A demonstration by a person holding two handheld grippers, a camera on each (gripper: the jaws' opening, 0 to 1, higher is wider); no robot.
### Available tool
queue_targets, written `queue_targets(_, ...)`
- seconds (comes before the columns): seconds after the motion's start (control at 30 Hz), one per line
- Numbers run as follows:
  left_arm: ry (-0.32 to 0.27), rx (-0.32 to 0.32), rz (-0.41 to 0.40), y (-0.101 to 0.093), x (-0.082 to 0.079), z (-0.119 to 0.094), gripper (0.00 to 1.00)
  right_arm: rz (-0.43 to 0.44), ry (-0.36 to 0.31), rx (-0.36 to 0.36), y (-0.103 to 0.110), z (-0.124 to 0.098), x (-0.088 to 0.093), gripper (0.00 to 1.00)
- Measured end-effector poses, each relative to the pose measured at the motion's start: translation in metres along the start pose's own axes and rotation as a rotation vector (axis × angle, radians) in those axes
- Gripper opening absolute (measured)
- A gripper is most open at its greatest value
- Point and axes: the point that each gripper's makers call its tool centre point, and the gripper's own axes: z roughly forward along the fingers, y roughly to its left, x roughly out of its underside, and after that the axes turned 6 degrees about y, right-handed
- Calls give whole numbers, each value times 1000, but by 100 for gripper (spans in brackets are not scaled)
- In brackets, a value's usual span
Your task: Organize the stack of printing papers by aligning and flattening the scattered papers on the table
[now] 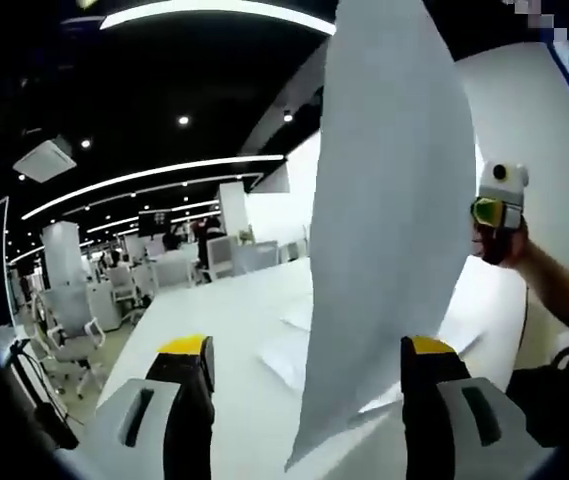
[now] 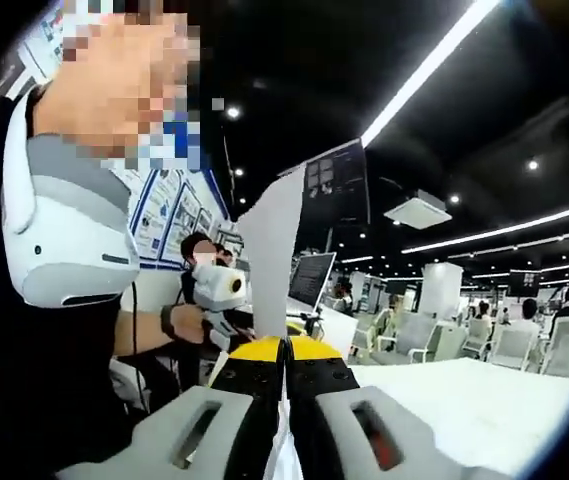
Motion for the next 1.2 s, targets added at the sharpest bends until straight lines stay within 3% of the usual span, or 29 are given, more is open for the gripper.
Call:
queue_targets(0.23,-70,49,34,-12,-14,-4,73,21,12,16,-5,2,4,0)
queue_targets(0.57,-187,111,130,-36,-43,-11,61,71,-8,-7,-4,7,0,0)
queue_targets(0.77,-264,173,144,-52,-58,-14,54,71,5,-3,-4,12,2,0)
queue_targets(1.07,-254,204,141,-60,-56,-8,43,96,9,-4,-4,16,5,0)
queue_targets(1.2,-270,197,150,-60,-59,-9,25,96,16,-5,-3,18,6,0)
